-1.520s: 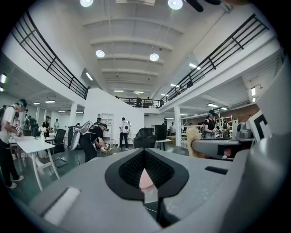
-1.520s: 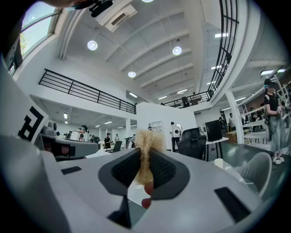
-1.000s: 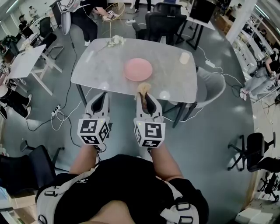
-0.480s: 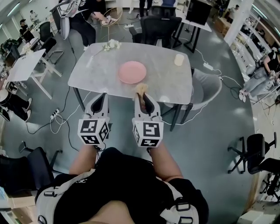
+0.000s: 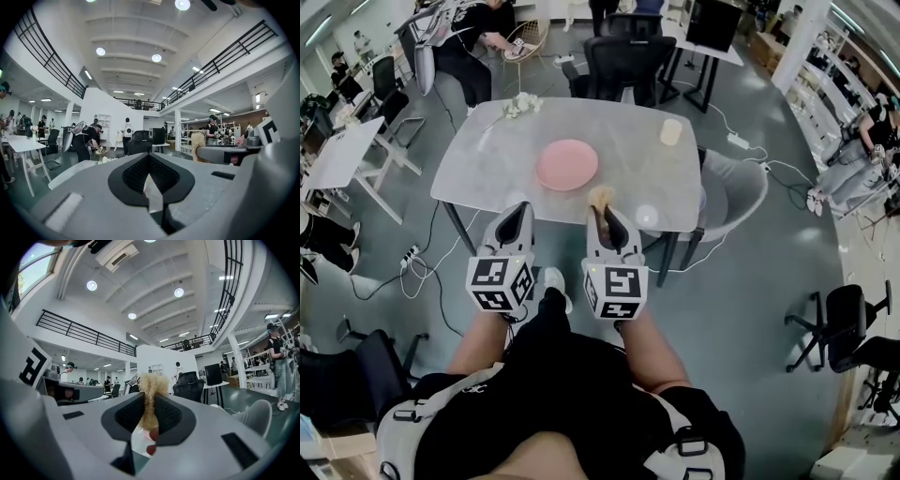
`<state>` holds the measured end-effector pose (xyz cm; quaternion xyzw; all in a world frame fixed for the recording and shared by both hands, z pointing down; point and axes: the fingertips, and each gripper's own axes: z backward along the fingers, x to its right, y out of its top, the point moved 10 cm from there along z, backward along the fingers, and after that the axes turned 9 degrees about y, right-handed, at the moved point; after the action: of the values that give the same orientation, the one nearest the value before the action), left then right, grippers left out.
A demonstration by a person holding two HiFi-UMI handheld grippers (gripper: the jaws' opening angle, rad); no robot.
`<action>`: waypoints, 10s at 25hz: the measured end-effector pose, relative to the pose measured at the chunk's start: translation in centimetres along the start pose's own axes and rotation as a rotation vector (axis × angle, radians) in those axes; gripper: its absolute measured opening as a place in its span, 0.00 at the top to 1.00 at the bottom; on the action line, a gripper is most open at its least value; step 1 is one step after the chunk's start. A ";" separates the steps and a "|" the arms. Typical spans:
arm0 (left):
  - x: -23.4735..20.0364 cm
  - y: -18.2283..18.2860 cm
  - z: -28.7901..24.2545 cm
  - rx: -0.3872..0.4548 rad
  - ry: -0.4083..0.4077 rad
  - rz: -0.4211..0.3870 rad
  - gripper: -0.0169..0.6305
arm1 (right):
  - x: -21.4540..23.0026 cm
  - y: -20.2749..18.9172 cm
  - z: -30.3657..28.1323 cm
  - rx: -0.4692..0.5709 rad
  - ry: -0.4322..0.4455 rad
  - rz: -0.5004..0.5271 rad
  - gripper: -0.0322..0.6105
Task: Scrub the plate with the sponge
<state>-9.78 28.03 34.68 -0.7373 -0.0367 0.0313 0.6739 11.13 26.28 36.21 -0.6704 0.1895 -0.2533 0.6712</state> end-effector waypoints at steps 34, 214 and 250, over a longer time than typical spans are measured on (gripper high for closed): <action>-13.2 -5.1 -38.1 -0.330 0.047 -0.024 0.97 | 17.7 -0.7 -35.0 -0.139 0.059 -0.032 0.85; -8.3 -4.5 -43.5 -0.503 -0.365 0.600 0.85 | 28.3 -10.9 -34.4 -0.750 -0.035 -0.136 0.84; -7.8 -5.8 -44.0 -0.524 -0.335 0.727 0.84 | 27.7 -10.7 -34.7 -0.776 0.025 -0.199 0.84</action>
<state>-13.41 -15.82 44.35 -0.8322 0.1085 0.3732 0.3954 11.77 -17.78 48.26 -0.8861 0.2131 -0.2348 0.3380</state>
